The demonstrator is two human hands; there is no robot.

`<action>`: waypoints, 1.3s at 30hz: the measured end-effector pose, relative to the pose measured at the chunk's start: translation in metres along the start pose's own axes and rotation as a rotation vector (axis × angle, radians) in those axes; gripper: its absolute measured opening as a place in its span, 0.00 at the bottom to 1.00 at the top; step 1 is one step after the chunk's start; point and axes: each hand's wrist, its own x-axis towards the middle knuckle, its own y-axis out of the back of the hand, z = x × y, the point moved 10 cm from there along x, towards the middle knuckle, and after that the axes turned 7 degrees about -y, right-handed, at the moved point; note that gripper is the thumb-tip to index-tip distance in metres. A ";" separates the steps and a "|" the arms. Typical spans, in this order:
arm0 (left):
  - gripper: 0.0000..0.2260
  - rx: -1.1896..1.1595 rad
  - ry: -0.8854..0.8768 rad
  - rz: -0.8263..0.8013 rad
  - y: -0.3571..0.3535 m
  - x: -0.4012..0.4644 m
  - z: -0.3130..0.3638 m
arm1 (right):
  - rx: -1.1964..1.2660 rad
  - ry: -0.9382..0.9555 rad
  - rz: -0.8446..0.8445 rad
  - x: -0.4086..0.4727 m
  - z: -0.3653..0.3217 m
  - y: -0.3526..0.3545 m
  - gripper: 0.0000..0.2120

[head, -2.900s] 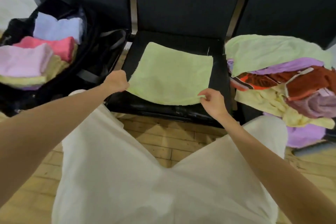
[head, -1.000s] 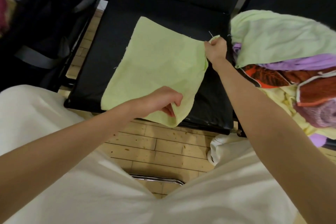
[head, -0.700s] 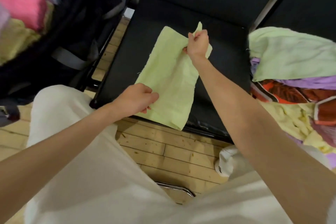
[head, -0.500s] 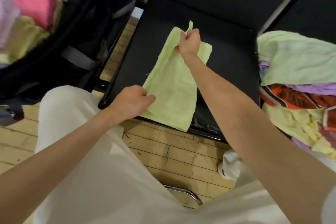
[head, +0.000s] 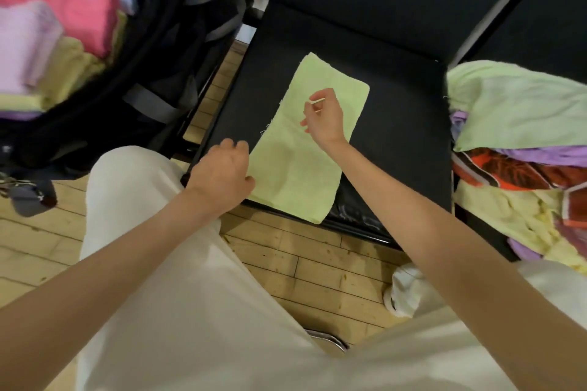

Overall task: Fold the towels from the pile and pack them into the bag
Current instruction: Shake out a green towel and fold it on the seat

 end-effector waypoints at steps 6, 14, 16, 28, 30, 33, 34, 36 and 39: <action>0.17 -0.035 -0.211 -0.123 -0.017 -0.001 0.033 | -0.432 0.513 -0.167 -0.119 -0.006 0.011 0.11; 0.18 0.042 -0.183 -0.179 -0.025 0.004 0.032 | -0.739 0.646 -0.442 -0.175 0.047 0.011 0.35; 0.19 0.064 -0.180 -0.194 -0.027 0.002 0.034 | -0.783 0.646 -0.421 -0.173 0.058 0.010 0.35; 0.29 0.249 -0.249 -0.093 -0.026 -0.001 0.052 | -0.312 0.356 -0.217 -0.151 0.060 0.055 0.12; 0.18 0.271 -0.270 -0.035 -0.023 0.002 0.061 | -0.289 0.353 -0.177 -0.150 0.061 0.062 0.13; 0.06 0.197 -0.274 0.028 -0.014 0.003 0.071 | -0.231 0.315 -0.135 -0.149 0.061 0.075 0.13; 0.08 0.130 -0.244 0.005 -0.014 0.003 0.070 | -0.190 0.287 -0.125 -0.147 0.063 0.080 0.11; 0.08 -0.034 -0.181 -0.100 -0.018 0.003 0.068 | -0.128 0.244 -0.086 -0.144 0.068 0.094 0.07; 0.05 -0.334 -0.142 -0.202 -0.017 0.001 0.074 | -0.048 0.218 0.012 -0.141 0.070 0.114 0.09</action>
